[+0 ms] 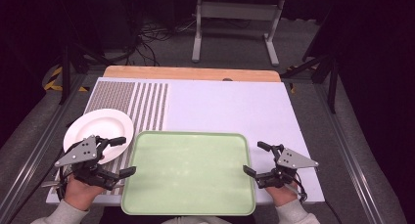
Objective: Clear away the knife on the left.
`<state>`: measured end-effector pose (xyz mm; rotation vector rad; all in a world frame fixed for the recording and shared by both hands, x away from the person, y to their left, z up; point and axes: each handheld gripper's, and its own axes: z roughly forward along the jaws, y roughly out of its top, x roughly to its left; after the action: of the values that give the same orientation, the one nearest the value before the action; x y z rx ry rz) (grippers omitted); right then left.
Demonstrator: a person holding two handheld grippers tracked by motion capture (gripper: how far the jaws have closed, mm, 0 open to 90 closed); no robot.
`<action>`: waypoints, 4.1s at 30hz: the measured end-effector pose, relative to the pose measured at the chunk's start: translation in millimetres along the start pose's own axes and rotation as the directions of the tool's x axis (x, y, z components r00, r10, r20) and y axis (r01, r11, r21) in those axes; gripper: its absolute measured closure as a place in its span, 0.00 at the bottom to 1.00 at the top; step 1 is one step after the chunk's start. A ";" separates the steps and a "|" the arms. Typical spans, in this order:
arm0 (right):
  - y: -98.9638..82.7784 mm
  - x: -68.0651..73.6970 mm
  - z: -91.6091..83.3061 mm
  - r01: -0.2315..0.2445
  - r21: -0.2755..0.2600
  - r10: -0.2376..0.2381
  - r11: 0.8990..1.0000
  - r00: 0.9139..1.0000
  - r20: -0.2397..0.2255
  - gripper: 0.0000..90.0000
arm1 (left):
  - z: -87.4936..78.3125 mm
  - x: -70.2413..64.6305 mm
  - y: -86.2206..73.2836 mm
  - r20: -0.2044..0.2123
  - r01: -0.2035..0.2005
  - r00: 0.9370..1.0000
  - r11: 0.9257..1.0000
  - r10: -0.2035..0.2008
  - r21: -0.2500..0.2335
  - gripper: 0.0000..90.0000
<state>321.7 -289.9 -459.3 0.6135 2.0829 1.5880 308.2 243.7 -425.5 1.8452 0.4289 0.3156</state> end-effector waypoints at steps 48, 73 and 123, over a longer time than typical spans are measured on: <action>-0.4 0.0 3.1 -0.001 0.007 0.002 1.000 1.000 -0.025 0.05 | -44.4 24.0 -14.7 0.107 -0.139 0.989 0.880 0.101 0.454 0.16; -0.9 -0.8 5.2 -0.007 0.004 0.007 1.000 0.999 -0.049 0.06 | -54.6 44.6 -37.5 0.165 -0.169 0.983 0.710 0.075 0.684 0.28; 0.4 0.4 3.7 0.007 -0.017 -0.008 1.000 0.997 -0.071 0.06 | -42.9 50.3 -52.0 0.392 -0.433 0.898 0.241 0.201 0.869 0.80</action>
<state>323.6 -286.6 -459.8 0.5502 2.1184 1.6431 328.3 316.9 -461.7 3.1773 0.0143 0.1169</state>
